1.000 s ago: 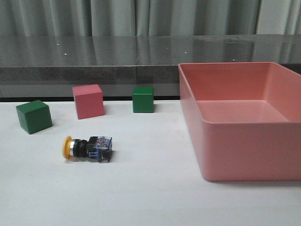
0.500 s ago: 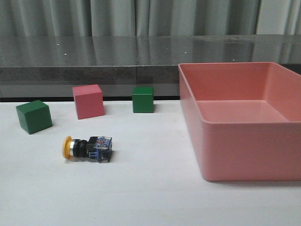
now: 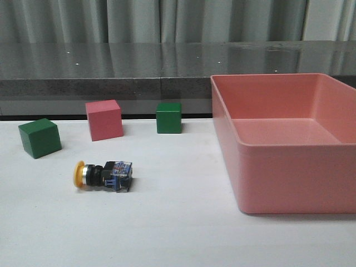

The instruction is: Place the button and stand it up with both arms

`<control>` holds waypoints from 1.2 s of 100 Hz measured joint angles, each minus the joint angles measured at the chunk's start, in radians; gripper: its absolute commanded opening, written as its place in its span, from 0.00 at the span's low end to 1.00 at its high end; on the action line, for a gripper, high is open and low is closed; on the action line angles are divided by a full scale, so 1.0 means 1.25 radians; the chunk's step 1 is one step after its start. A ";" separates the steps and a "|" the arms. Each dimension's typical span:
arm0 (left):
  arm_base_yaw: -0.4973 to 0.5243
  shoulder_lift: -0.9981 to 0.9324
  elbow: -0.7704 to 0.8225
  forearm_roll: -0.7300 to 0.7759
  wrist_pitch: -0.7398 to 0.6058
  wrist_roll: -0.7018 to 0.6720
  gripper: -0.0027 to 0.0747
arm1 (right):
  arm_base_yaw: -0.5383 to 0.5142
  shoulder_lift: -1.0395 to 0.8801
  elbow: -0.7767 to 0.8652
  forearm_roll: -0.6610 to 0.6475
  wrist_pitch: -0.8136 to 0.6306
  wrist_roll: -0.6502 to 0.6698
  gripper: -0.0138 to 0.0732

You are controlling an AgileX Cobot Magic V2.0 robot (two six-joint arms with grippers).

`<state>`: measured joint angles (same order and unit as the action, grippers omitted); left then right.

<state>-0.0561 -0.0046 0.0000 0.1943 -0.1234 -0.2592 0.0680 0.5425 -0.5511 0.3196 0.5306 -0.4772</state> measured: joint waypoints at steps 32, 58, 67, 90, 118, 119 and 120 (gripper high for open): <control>0.000 0.211 -0.246 -0.051 0.337 0.008 0.01 | 0.000 -0.001 0.004 0.000 0.010 0.000 0.09; 0.000 0.615 -0.558 -0.130 0.586 0.352 0.01 | 0.000 -0.001 0.004 0.000 0.011 0.000 0.09; 0.000 0.737 -0.640 -0.232 0.652 0.526 0.01 | 0.000 -0.001 0.004 0.000 0.011 0.000 0.09; 0.000 0.975 -0.734 -0.637 0.689 1.099 0.01 | 0.000 -0.001 0.004 0.000 0.013 0.000 0.09; 0.000 1.129 -0.751 -1.006 0.819 1.669 0.28 | 0.000 -0.001 0.004 0.000 0.013 0.001 0.09; 0.000 1.134 -0.751 -1.016 0.822 1.680 0.31 | 0.000 -0.001 0.004 0.000 0.013 0.001 0.09; 0.000 1.137 -0.751 -1.020 0.827 1.701 0.32 | 0.000 -0.001 0.004 0.000 0.013 0.001 0.09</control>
<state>-0.0561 1.4162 -0.9391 -1.0802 0.9107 1.8667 0.0680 0.5408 -0.5462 0.3196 0.5465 -0.4756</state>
